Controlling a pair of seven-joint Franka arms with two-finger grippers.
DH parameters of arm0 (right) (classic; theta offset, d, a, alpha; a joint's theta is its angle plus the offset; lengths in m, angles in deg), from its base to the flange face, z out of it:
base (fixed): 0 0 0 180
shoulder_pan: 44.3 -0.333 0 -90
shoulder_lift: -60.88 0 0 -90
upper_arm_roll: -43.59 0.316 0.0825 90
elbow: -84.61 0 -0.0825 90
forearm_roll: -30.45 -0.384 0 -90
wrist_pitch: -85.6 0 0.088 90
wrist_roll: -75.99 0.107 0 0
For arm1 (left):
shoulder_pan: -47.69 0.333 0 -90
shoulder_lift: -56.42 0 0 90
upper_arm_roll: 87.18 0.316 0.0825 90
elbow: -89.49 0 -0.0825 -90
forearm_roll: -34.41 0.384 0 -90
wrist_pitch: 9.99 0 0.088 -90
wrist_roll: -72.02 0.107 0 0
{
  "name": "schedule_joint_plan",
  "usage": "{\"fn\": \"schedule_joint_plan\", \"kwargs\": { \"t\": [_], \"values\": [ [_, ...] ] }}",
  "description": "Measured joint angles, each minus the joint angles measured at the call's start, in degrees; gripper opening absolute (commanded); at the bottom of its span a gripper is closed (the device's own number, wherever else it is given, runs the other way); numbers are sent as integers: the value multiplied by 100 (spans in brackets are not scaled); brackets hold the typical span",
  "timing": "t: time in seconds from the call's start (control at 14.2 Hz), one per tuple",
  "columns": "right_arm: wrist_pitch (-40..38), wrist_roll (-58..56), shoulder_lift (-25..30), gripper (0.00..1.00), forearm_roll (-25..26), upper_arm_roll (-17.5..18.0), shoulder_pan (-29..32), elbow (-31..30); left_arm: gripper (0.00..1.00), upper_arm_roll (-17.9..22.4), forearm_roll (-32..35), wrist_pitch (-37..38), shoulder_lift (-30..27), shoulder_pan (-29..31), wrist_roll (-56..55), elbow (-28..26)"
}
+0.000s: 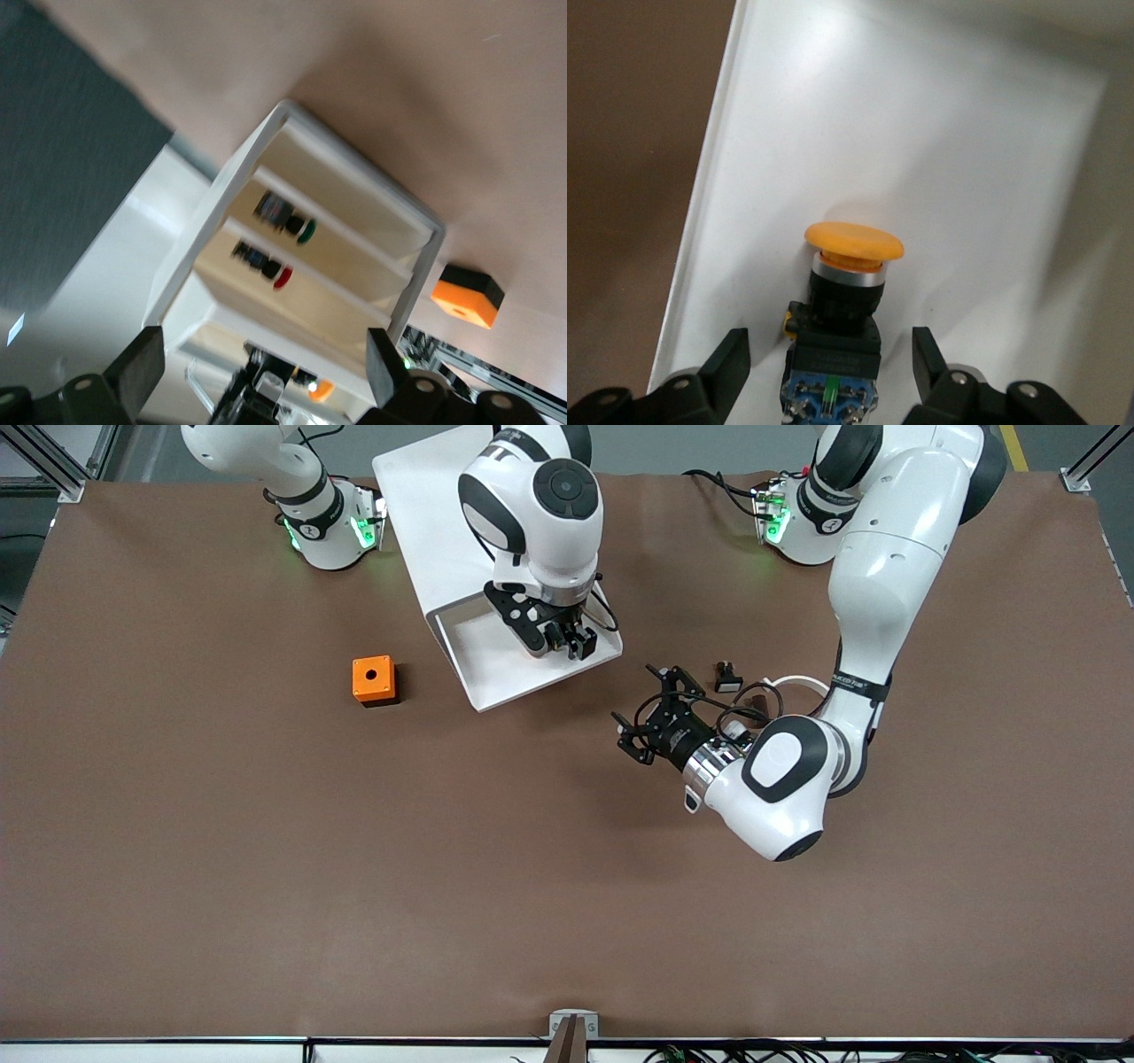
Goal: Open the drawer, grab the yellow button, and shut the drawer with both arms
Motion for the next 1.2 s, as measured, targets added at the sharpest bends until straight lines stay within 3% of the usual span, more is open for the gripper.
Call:
{"fn": "schedule_joint_plan", "kwargs": {
  "t": [0.07, 0.14, 0.57, 1.2],
  "values": [
    [0, 1, 1, 9, 0, -3, 0, 8, 100, -1, 233, -141, -91, -33, 368, 36],
    [0, 3, 2, 1, 0, -7, 0, 16, 100, -1, 414, -299, -211, -63, 692, 62],
    [0, -425, 22, 0, 10, -87, 236, 111, 100, -41, 1673, -1709, -892, -343, 1626, 75],
    [-52, -5325, 357, 1, 26, -193, 2653, 312, 100, -60, 3469, -3017, -1122, -1050, 1625, -61]
  ]
}}
